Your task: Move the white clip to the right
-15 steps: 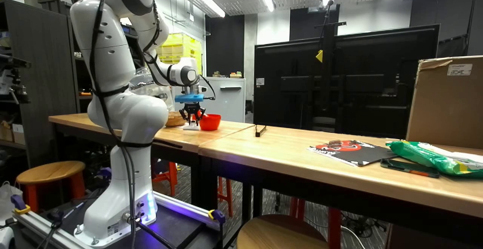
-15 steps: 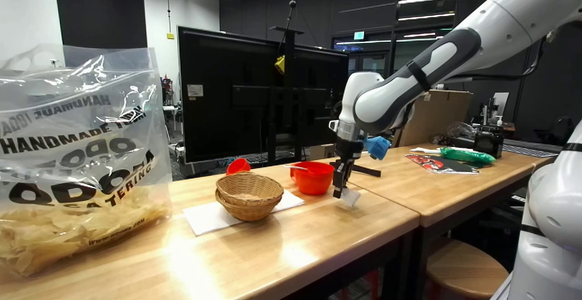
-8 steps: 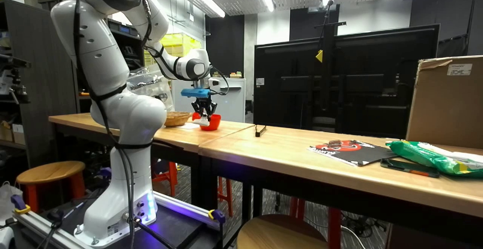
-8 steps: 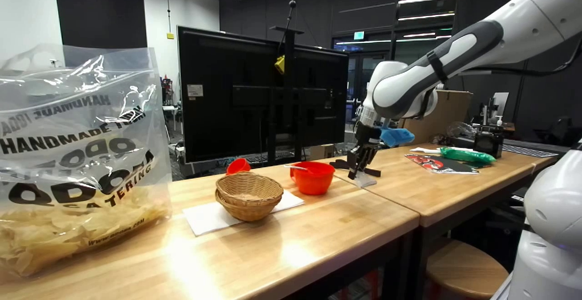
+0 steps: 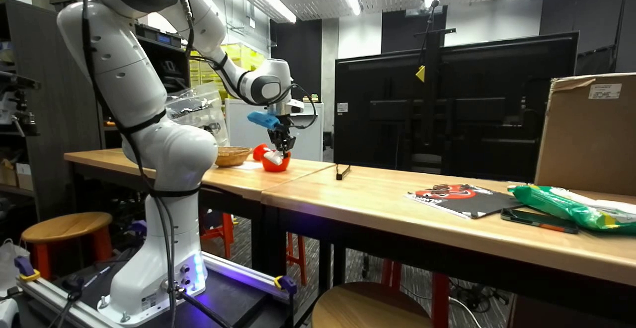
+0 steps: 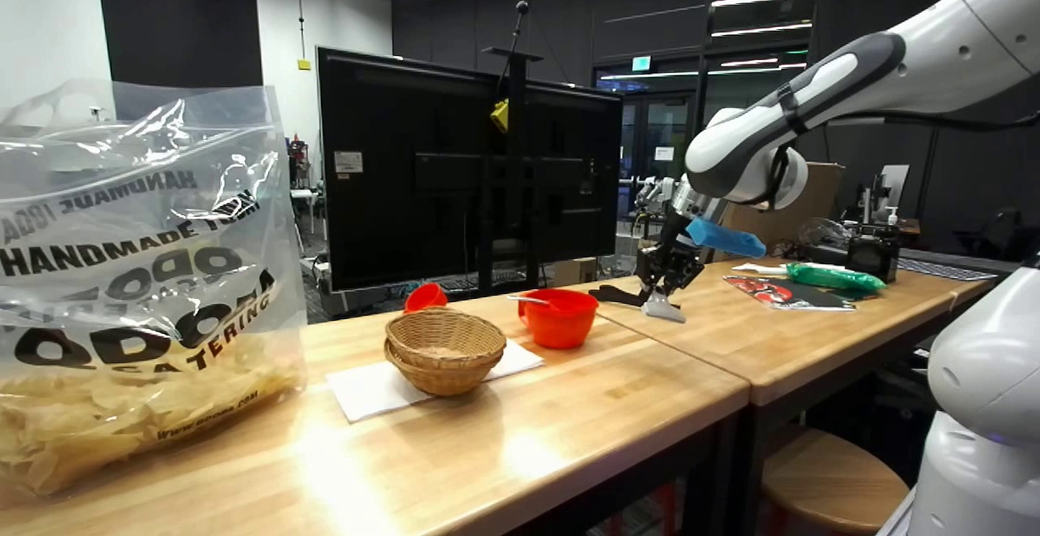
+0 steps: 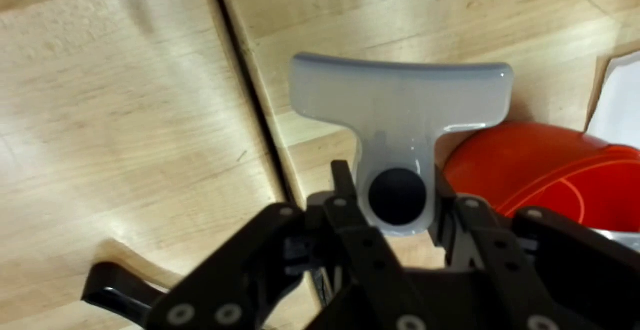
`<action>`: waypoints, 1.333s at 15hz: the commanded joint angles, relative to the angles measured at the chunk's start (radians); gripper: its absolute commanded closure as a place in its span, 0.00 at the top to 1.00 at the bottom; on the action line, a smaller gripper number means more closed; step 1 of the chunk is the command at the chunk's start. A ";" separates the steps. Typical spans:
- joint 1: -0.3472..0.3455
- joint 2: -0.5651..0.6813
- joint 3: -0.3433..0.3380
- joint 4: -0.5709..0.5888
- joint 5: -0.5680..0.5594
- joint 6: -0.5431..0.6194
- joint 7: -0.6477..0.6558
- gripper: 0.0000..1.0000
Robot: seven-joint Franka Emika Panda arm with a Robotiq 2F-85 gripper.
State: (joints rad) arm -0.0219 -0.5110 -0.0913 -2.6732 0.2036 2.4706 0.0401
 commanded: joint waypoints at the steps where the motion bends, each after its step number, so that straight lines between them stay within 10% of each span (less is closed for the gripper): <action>1: -0.034 -0.023 0.006 -0.020 0.058 0.050 0.117 0.10; 14: -0.120 0.068 0.042 -0.062 0.250 0.315 0.546 0.10; 20: -0.252 0.025 0.110 -0.105 0.171 0.222 0.871 0.10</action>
State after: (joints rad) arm -0.2128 -0.4391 -0.0174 -2.7504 0.4142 2.7525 0.7722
